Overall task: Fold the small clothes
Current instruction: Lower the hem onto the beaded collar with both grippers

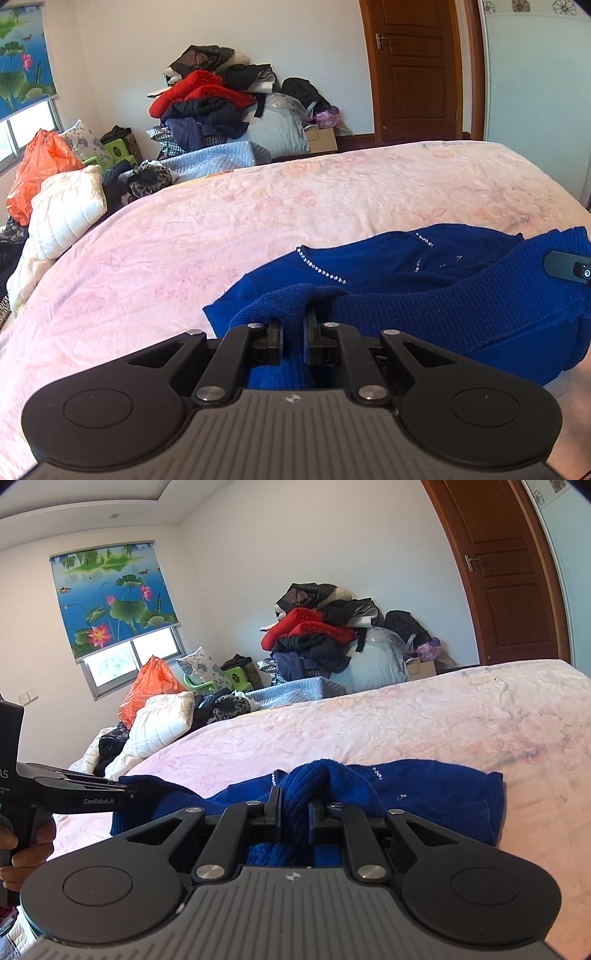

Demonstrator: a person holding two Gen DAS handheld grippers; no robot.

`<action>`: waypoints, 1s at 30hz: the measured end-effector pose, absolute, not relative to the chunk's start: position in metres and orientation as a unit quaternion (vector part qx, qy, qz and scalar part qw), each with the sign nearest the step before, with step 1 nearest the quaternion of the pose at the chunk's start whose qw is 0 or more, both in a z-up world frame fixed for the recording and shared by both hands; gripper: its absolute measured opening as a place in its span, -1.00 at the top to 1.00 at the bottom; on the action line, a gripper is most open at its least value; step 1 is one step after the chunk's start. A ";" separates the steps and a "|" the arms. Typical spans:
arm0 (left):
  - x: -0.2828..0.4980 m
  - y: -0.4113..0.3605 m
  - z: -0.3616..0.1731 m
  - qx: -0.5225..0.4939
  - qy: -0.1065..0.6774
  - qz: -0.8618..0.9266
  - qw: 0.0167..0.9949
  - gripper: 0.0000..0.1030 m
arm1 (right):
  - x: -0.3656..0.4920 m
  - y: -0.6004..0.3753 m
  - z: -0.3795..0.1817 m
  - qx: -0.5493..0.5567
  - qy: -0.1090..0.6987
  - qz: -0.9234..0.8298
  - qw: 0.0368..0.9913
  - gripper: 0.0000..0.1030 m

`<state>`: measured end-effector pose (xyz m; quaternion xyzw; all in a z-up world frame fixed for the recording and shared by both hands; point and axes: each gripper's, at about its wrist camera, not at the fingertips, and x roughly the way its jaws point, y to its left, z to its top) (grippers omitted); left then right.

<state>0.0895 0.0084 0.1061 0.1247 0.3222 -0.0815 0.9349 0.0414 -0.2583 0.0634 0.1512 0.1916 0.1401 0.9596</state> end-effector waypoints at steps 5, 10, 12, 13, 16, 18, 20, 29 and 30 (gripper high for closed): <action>0.100 0.007 0.114 0.120 0.313 -0.088 0.938 0.83 | 0.048 -0.263 0.068 0.150 0.181 0.133 0.963 0.68; 0.120 0.003 0.114 0.113 0.315 -0.085 0.939 0.83 | 0.061 -0.265 0.071 0.150 0.176 0.128 0.964 0.68; 0.129 0.001 0.111 0.112 0.319 -0.084 0.937 0.83 | 0.068 -0.265 0.071 0.149 0.178 0.126 0.964 0.68; 0.134 0.000 0.108 0.112 0.321 -0.083 0.937 0.83 | 0.073 -0.265 0.069 0.150 0.181 0.124 0.964 0.68; 0.150 -0.003 0.101 0.109 0.330 -0.081 0.934 0.83 | 0.089 -0.270 0.062 0.160 0.192 0.121 0.961 0.68; 0.161 -0.005 0.095 0.109 0.337 -0.080 0.932 0.83 | 0.101 -0.273 0.056 0.171 0.200 0.118 0.958 0.68; 0.172 -0.007 0.088 0.112 0.342 -0.077 0.930 0.83 | 0.113 -0.276 0.049 0.182 0.208 0.117 0.954 0.68; 0.220 -0.020 0.050 0.122 0.365 -0.068 0.920 0.83 | 0.168 -0.287 0.013 0.200 0.255 0.107 0.940 0.68; 0.224 -0.021 0.045 0.122 0.371 -0.066 0.918 0.83 | 0.174 -0.289 0.008 0.208 0.261 0.107 0.937 0.68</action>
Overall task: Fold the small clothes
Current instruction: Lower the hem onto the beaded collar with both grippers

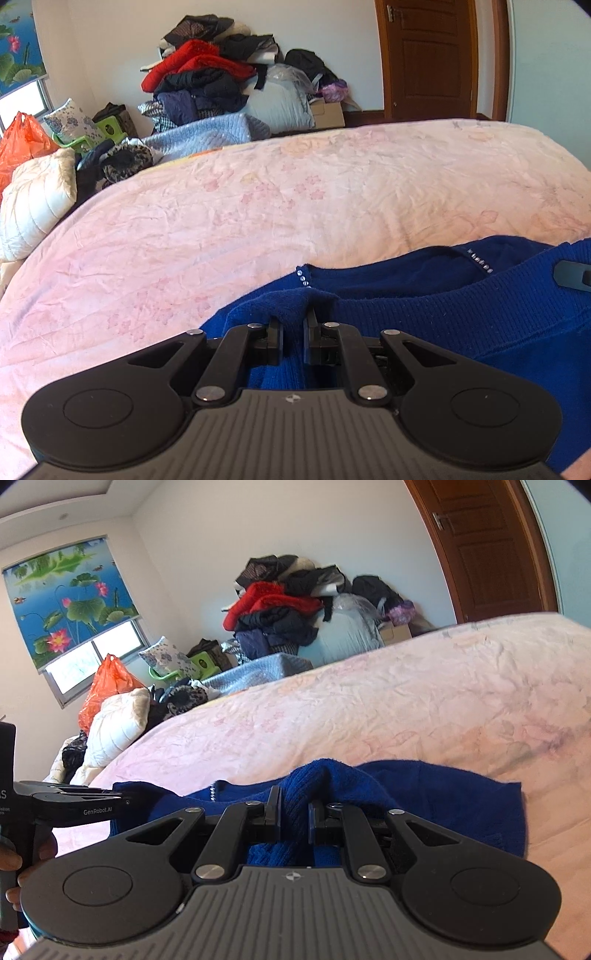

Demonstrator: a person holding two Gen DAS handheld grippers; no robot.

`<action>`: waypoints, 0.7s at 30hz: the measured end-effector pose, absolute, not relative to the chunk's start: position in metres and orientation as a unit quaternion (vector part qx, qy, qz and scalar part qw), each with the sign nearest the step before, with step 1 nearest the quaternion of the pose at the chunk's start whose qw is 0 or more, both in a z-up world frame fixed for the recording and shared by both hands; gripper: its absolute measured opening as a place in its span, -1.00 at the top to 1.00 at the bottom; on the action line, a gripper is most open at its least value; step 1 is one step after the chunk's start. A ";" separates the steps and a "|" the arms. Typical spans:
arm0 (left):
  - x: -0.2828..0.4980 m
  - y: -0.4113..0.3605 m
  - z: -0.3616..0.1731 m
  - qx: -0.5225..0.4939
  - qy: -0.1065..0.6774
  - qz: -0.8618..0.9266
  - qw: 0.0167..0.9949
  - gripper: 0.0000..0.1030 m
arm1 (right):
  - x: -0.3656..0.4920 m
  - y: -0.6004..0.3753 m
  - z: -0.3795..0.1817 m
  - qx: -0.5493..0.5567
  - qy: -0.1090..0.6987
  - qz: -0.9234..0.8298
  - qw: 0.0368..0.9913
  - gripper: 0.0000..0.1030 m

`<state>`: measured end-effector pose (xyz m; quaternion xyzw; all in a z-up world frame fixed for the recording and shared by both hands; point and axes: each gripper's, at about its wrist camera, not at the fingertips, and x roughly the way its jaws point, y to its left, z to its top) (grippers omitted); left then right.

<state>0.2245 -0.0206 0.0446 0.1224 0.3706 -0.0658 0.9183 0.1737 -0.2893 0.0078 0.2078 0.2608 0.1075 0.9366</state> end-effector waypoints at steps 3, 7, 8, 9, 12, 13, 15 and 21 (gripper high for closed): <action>0.236 -0.023 0.030 0.125 0.383 -0.058 0.914 0.83 | 0.190 -0.293 -0.005 0.223 0.278 0.108 0.928 0.68; 0.247 -0.026 0.018 0.128 0.394 -0.053 0.909 0.81 | 0.204 -0.294 -0.018 0.230 0.296 0.107 0.921 0.67; 0.248 -0.026 0.016 0.128 0.396 -0.052 0.908 0.80 | 0.206 -0.294 -0.020 0.233 0.299 0.107 0.919 0.67; 0.250 -0.025 0.014 0.129 0.398 -0.052 0.907 0.80 | 0.208 -0.296 -0.023 0.236 0.302 0.107 0.917 0.66; 0.254 -0.023 0.011 0.122 0.406 -0.052 0.904 0.79 | 0.212 -0.300 -0.029 0.249 0.309 0.107 0.911 0.64; 0.256 -0.022 0.011 0.118 0.410 -0.053 0.903 0.79 | 0.214 -0.302 -0.030 0.255 0.312 0.109 0.909 0.61; 0.260 -0.019 0.009 0.110 0.421 -0.056 0.899 0.79 | 0.216 -0.304 -0.033 0.263 0.319 0.113 0.904 0.58; 0.274 -0.006 0.008 0.064 0.459 -0.068 0.884 0.78 | 0.225 -0.312 -0.033 0.295 0.335 0.140 0.884 0.19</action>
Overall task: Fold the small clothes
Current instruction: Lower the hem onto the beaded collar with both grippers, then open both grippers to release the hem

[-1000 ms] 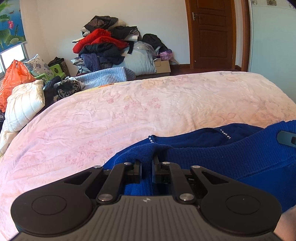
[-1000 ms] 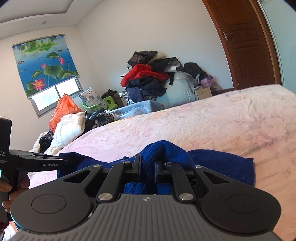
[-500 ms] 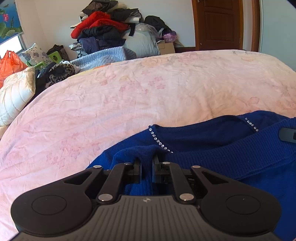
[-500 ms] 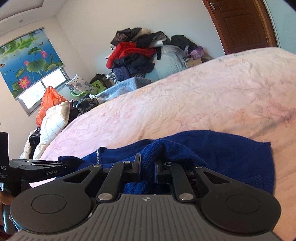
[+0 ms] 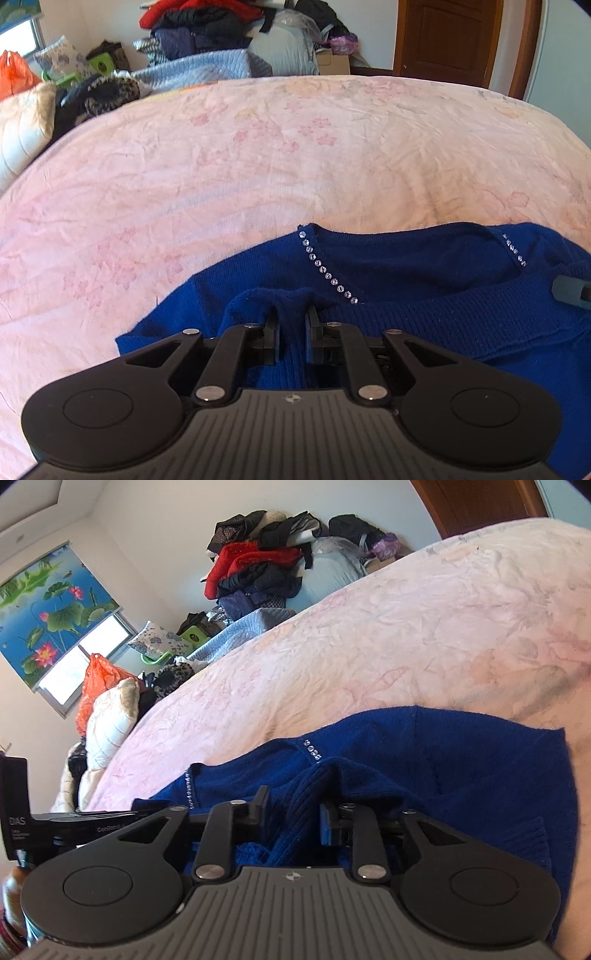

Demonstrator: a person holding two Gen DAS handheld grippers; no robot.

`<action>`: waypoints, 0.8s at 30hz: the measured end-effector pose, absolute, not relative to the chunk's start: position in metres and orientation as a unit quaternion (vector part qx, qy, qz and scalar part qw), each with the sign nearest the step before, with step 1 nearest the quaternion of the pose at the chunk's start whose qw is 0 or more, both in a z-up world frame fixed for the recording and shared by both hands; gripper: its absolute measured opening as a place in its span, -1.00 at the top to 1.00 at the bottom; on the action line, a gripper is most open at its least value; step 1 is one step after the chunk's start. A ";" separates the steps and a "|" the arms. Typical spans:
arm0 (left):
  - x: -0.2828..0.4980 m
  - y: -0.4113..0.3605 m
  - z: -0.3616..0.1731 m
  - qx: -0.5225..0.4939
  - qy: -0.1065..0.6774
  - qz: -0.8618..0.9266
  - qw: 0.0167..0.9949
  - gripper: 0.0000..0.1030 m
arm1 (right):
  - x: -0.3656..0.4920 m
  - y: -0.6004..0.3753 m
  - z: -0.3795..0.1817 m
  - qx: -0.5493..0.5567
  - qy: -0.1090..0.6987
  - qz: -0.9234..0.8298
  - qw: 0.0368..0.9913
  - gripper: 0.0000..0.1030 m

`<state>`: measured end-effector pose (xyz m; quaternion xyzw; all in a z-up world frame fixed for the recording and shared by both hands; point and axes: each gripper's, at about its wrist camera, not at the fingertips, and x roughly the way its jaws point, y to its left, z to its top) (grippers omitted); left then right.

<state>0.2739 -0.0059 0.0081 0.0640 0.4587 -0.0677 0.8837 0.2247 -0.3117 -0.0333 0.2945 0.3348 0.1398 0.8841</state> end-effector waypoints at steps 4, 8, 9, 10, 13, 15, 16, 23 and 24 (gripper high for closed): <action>0.286 0.012 0.011 0.005 0.490 -0.084 0.868 0.77 | 0.231 -0.322 -0.034 0.354 0.338 0.179 0.853 -0.24; 0.301 0.042 0.009 -0.102 0.523 -0.098 0.840 0.69 | 0.233 -0.349 -0.040 0.457 0.305 0.174 0.817 -0.25; 0.303 0.050 0.008 -0.128 0.528 -0.101 0.833 0.69 | 0.232 -0.357 -0.043 0.485 0.291 0.167 0.808 -0.27; 0.304 0.056 0.007 -0.147 0.531 -0.102 0.828 0.69 | 0.231 -0.364 -0.046 0.507 0.275 0.159 0.801 -0.30; 0.304 0.066 0.006 -0.179 0.528 -0.100 0.824 0.69 | 0.226 -0.382 -0.055 0.552 0.235 0.127 0.790 -0.41; 0.303 0.070 0.008 -0.193 0.520 -0.103 0.826 0.68 | 0.223 -0.388 -0.057 0.559 0.224 0.107 0.791 -0.44; 0.304 0.071 0.010 -0.202 0.517 -0.105 0.825 0.66 | 0.221 -0.388 -0.056 0.551 0.225 0.101 0.797 -0.44; 0.305 0.087 0.018 -0.275 0.475 -0.103 0.830 -0.24 | 0.223 -0.338 -0.024 0.410 0.263 0.184 0.854 -0.56; 0.304 0.089 0.020 -0.279 0.467 -0.095 0.833 -0.24 | 0.227 -0.329 -0.022 0.392 0.280 0.200 0.854 -0.65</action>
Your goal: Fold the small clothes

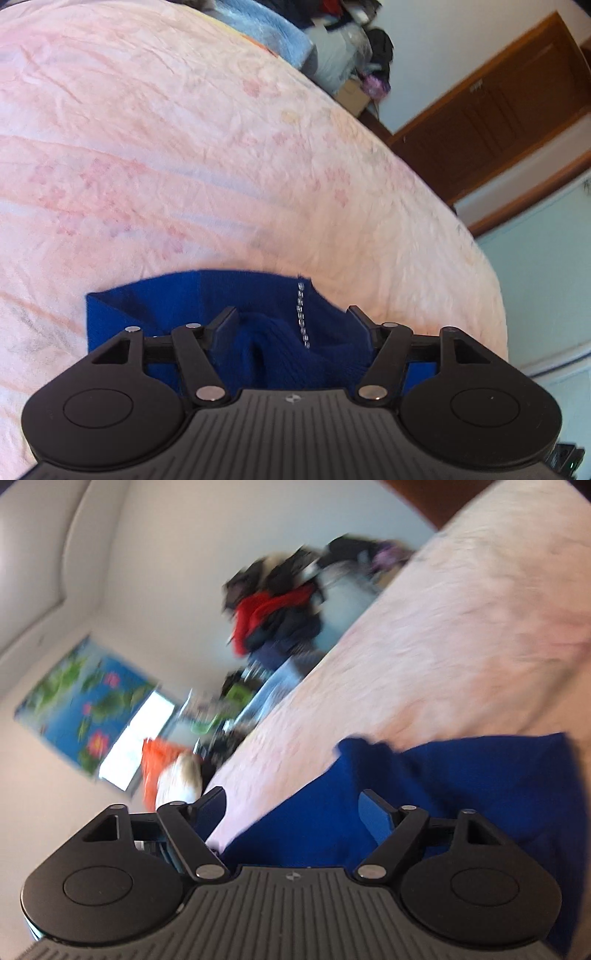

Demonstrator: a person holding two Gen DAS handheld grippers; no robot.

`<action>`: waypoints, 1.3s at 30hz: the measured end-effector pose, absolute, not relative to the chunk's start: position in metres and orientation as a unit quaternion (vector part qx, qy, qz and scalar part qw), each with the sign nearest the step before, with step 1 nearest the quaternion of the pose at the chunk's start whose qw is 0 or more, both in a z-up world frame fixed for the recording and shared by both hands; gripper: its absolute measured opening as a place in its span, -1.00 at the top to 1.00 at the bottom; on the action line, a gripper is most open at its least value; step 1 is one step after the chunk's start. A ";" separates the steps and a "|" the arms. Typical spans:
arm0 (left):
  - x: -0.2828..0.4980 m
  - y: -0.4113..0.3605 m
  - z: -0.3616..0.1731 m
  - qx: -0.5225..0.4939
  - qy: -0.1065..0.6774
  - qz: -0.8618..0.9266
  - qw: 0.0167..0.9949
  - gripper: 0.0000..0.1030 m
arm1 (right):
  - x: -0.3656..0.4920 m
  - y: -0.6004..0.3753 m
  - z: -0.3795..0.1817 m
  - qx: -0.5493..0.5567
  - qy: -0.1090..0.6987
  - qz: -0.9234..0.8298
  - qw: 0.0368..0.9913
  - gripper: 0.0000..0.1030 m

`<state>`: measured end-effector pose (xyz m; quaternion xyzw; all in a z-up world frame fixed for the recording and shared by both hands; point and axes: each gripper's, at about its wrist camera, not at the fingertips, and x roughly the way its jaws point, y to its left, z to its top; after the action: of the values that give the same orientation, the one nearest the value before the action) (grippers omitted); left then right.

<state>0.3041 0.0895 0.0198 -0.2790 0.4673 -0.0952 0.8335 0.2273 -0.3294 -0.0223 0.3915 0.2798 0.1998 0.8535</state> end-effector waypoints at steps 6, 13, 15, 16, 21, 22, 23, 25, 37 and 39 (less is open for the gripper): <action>0.282 0.094 0.038 -0.203 0.429 -0.056 0.878 -0.24 | 0.234 -0.316 -0.022 0.282 0.326 0.060 0.900 -0.68; 0.246 0.061 0.039 -0.016 0.398 -0.047 0.916 -0.24 | 0.210 -0.292 -0.004 0.209 0.281 0.063 0.935 -0.83; 0.239 0.048 0.031 0.046 0.394 -0.040 0.917 -0.24 | 0.210 -0.277 -0.003 0.175 0.299 0.106 0.932 -0.93; 0.238 0.045 0.026 0.067 0.395 -0.028 0.916 -0.24 | 0.212 -0.270 -0.005 0.159 0.313 0.118 0.929 -0.93; 0.237 0.076 0.005 0.056 0.423 0.035 0.904 -0.24 | 0.207 -0.287 -0.016 0.150 0.332 0.022 0.931 -0.90; 0.234 0.083 0.005 0.052 0.426 0.043 0.902 -0.24 | 0.201 -0.300 -0.015 0.171 0.315 -0.002 0.933 -0.90; 0.231 0.087 0.006 0.049 0.427 0.046 0.902 -0.24 | 0.197 -0.312 -0.013 0.191 0.294 -0.008 0.936 -0.86; 0.222 0.088 0.013 0.049 0.417 0.041 0.907 -0.24 | 0.195 -0.331 -0.007 0.216 0.265 -0.002 0.940 -0.71; 0.202 0.040 0.009 0.092 0.396 -0.002 0.914 -0.24 | 0.255 -0.316 -0.039 0.123 0.352 0.040 0.927 0.40; 0.202 0.041 0.006 0.088 0.399 -0.001 0.913 -0.24 | 0.249 -0.321 -0.033 0.131 0.337 0.030 0.932 0.95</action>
<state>0.2023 0.0406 0.0064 0.0876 0.3987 -0.0014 0.9129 0.2491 -0.3214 -0.0328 0.1308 0.3373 0.0303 0.9318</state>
